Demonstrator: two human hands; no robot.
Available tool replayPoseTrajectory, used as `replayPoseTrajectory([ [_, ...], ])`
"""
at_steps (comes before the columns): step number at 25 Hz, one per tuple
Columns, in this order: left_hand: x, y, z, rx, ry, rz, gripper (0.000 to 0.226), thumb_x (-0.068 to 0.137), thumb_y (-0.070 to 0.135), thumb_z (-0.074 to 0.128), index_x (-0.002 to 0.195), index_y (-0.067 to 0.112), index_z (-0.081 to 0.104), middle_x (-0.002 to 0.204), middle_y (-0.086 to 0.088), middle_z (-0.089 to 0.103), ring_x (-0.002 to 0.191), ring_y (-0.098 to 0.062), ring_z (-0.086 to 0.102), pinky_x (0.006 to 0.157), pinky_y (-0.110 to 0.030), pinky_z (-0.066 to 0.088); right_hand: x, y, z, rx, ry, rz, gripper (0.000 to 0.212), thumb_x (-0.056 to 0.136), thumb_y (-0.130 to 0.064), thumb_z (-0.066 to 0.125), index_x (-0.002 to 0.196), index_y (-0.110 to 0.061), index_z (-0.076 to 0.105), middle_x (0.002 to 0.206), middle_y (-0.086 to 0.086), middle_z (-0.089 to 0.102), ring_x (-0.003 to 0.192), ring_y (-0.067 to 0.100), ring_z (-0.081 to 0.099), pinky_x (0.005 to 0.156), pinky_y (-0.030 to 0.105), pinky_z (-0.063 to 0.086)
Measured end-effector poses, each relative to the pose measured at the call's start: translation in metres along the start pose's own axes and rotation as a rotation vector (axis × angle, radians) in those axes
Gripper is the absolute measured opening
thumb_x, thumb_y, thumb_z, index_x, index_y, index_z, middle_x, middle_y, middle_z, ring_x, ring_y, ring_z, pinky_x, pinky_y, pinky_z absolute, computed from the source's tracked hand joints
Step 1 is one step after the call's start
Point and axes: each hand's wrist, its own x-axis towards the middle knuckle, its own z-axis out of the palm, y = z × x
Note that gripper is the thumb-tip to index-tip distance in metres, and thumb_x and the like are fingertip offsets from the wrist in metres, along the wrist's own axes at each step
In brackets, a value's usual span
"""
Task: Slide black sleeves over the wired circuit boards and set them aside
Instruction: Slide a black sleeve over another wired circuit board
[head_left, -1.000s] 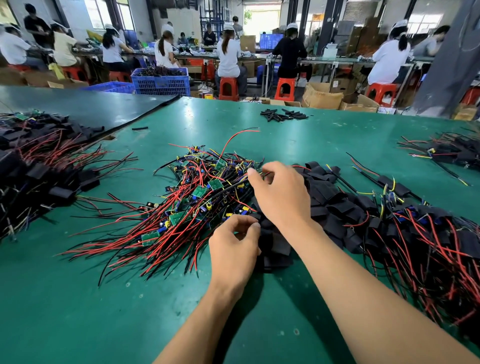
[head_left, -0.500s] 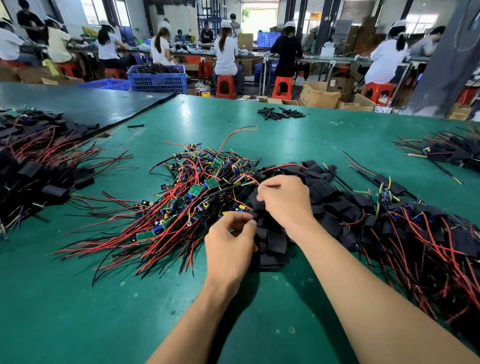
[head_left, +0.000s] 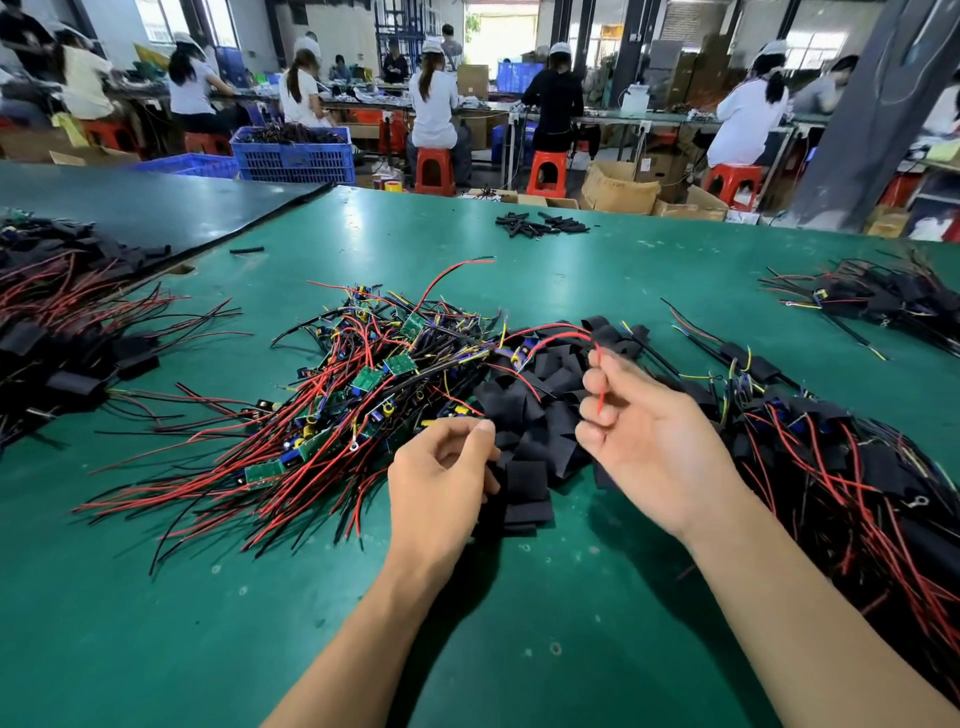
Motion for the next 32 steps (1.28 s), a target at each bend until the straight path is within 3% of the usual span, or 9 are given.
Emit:
replayPoseTrajectory([
  [4, -0.006, 0.010, 0.008, -0.201, -0.155, -0.104, 0.025, 0.098, 0.027, 0.062, 0.083, 0.010, 0.073, 0.081, -0.011, 0.074, 0.054, -0.021, 0.062, 0.049, -0.026, 0.051, -0.025, 0.014, -0.020, -0.097, -0.161, 0.150, 0.008, 0.076, -0.020, 0.070, 0.081, -0.014, 0.069, 0.063, 0.001, 0.048, 0.067, 0.017, 0.047, 0.070, 0.031, 0.038],
  [8, -0.007, 0.010, 0.009, -0.355, -0.231, -0.178, 0.015, 0.094, 0.019, 0.066, 0.099, 0.006, 0.070, 0.079, -0.007, 0.072, 0.054, -0.022, 0.060, 0.049, -0.025, 0.049, -0.034, 0.013, -0.033, -0.276, -0.264, 0.213, 0.006, 0.065, -0.009, 0.068, 0.071, -0.010, 0.068, 0.056, 0.006, 0.045, 0.060, 0.022, 0.042, 0.061, 0.029, 0.037],
  [11, -0.004, 0.011, 0.005, -0.463, -0.337, -0.294, 0.032, 0.083, 0.020, 0.072, 0.108, 0.002, 0.067, 0.081, -0.006, 0.069, 0.057, -0.017, 0.059, 0.052, -0.022, 0.049, -0.035, 0.012, -0.036, -0.413, -0.316, 0.215, 0.010, 0.061, -0.016, 0.070, 0.068, -0.010, 0.068, 0.056, 0.010, 0.045, 0.055, 0.019, 0.042, 0.058, 0.028, 0.033],
  [16, -0.003, 0.016, 0.000, -0.563, -0.552, -0.484, 0.041, 0.076, 0.018, 0.077, 0.114, 0.004, 0.071, 0.077, 0.001, 0.060, 0.055, -0.011, 0.052, 0.055, -0.021, 0.049, -0.033, 0.014, -0.038, -0.578, -0.365, 0.228, 0.009, 0.059, -0.018, 0.068, 0.067, -0.013, 0.069, 0.059, 0.009, 0.052, 0.053, 0.015, 0.042, 0.054, 0.025, 0.031],
  [20, -0.009, 0.017, 0.003, -0.508, -0.692, -0.416, 0.039, 0.076, 0.028, 0.077, 0.109, 0.008, 0.066, 0.081, -0.005, 0.056, 0.060, -0.014, 0.050, 0.061, -0.025, 0.042, -0.031, 0.020, -0.040, -0.725, -0.339, 0.169, 0.006, 0.076, -0.012, 0.065, 0.078, -0.006, 0.067, 0.057, 0.001, 0.054, 0.049, 0.012, 0.041, 0.048, 0.022, 0.029],
  [24, -0.014, 0.017, 0.010, -0.401, -0.660, -0.318, 0.026, 0.077, 0.022, 0.078, 0.097, 0.010, 0.067, 0.064, -0.002, 0.056, 0.045, -0.009, 0.035, 0.047, -0.019, 0.024, -0.033, 0.023, -0.037, -0.819, -0.320, 0.148, 0.027, 0.080, -0.021, 0.075, 0.096, -0.002, 0.065, 0.073, 0.018, 0.054, 0.052, 0.012, 0.036, 0.048, 0.024, 0.027],
  [29, -0.022, 0.013, 0.017, -0.285, -0.637, -0.271, 0.029, 0.072, 0.013, 0.080, 0.099, 0.007, 0.072, 0.065, -0.002, 0.049, 0.045, -0.011, 0.026, 0.044, -0.022, 0.018, -0.031, 0.036, -0.039, -0.980, -0.024, -0.124, 0.023, 0.079, -0.005, 0.073, 0.094, -0.022, 0.068, 0.083, 0.016, 0.065, 0.069, 0.016, 0.048, 0.068, 0.033, 0.041],
  [31, -0.026, 0.012, 0.019, -0.224, -0.663, -0.261, 0.031, 0.072, 0.015, 0.080, 0.101, 0.007, 0.074, 0.072, -0.011, 0.044, 0.047, -0.014, 0.024, 0.047, -0.026, 0.015, -0.031, 0.041, -0.036, -0.892, -0.045, -0.142, 0.030, 0.077, -0.002, 0.067, 0.103, -0.017, 0.067, 0.087, 0.014, 0.065, 0.076, 0.020, 0.054, 0.072, 0.035, 0.045],
  [32, -0.027, 0.012, 0.019, -0.211, -0.662, -0.259, 0.032, 0.072, 0.016, 0.080, 0.102, 0.007, 0.074, 0.075, -0.013, 0.045, 0.048, -0.015, 0.025, 0.047, -0.026, 0.015, -0.029, 0.042, -0.038, -0.960, -0.059, -0.149, 0.033, 0.077, -0.001, 0.067, 0.109, -0.012, 0.066, 0.097, 0.013, 0.066, 0.084, 0.023, 0.060, 0.078, 0.036, 0.049],
])
